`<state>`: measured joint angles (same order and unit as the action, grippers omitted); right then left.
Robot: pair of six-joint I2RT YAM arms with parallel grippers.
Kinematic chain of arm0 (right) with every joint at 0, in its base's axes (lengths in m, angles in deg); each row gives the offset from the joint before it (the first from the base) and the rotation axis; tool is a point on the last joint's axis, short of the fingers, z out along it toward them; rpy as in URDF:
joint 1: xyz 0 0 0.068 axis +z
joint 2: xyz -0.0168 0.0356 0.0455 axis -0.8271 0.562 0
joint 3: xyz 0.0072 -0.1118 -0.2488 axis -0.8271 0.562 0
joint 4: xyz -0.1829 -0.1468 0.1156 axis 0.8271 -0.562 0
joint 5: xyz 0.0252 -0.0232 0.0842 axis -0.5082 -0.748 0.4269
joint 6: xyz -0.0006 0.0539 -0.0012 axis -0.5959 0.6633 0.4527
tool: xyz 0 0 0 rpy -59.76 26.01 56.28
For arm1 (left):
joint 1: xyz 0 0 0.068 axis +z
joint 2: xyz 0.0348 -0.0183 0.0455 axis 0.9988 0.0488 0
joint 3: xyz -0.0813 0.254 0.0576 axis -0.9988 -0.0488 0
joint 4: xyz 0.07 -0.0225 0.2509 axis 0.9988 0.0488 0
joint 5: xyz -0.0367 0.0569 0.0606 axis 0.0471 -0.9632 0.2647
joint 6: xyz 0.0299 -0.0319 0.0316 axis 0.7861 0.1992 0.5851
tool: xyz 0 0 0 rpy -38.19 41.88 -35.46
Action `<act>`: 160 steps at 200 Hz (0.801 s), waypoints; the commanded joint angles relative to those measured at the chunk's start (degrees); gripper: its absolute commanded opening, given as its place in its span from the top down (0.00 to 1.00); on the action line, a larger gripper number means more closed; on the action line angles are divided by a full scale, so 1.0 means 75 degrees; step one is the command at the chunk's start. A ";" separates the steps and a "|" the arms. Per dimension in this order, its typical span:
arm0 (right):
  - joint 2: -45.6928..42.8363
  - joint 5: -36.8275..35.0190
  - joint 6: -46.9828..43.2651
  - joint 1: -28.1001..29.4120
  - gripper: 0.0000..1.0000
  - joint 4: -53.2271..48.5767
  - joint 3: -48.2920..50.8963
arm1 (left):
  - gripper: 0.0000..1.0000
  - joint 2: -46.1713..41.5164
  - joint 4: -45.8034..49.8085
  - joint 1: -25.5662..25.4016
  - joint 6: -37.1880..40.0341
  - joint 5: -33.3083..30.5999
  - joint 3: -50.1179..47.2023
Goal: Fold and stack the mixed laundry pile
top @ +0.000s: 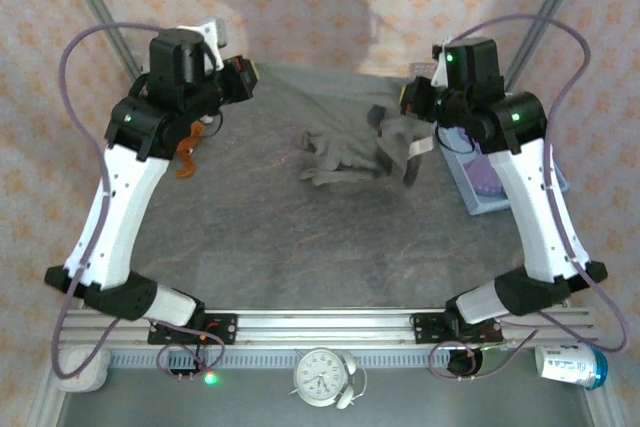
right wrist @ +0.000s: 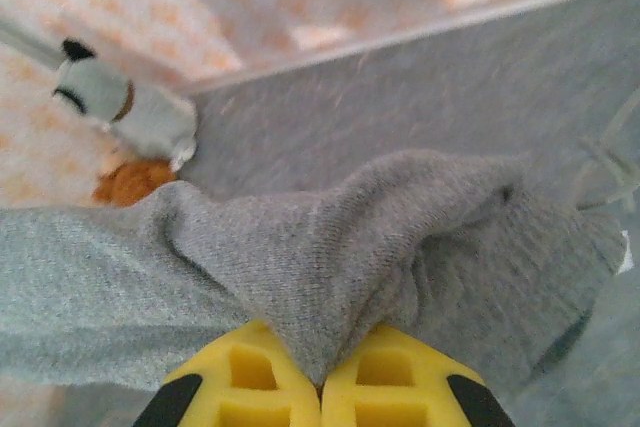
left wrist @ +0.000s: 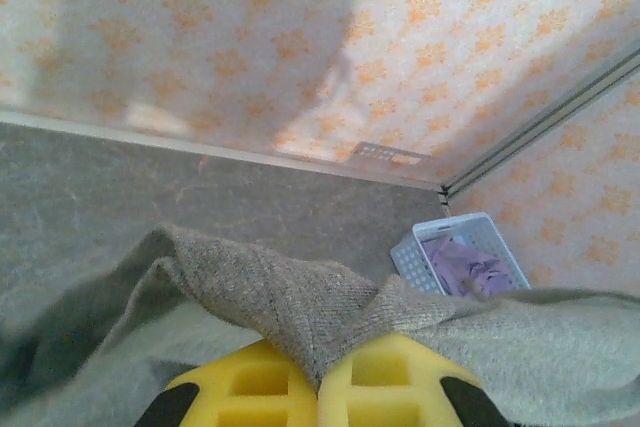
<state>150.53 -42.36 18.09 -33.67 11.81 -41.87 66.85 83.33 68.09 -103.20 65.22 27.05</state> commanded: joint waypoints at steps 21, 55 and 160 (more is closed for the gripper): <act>-0.1267 0.1715 0.0861 -0.0009 1.00 0.0294 0.1186 | 1.00 -0.1131 -0.0671 0.0111 -0.0549 -0.0370 -0.0668; -0.0798 0.1521 0.0872 -0.0112 1.00 0.1071 0.1489 | 1.00 -0.0754 -0.0785 0.0113 -0.0422 -0.0816 -0.0502; 0.3449 -0.0478 0.0694 -0.1443 0.37 0.2201 -0.0234 | 0.00 0.5554 0.2257 0.0461 0.0090 -0.1531 0.4116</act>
<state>180.32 -40.54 26.09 -45.50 29.23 -41.85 107.61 88.90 71.04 -102.91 53.42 53.85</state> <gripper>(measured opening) 0.599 0.911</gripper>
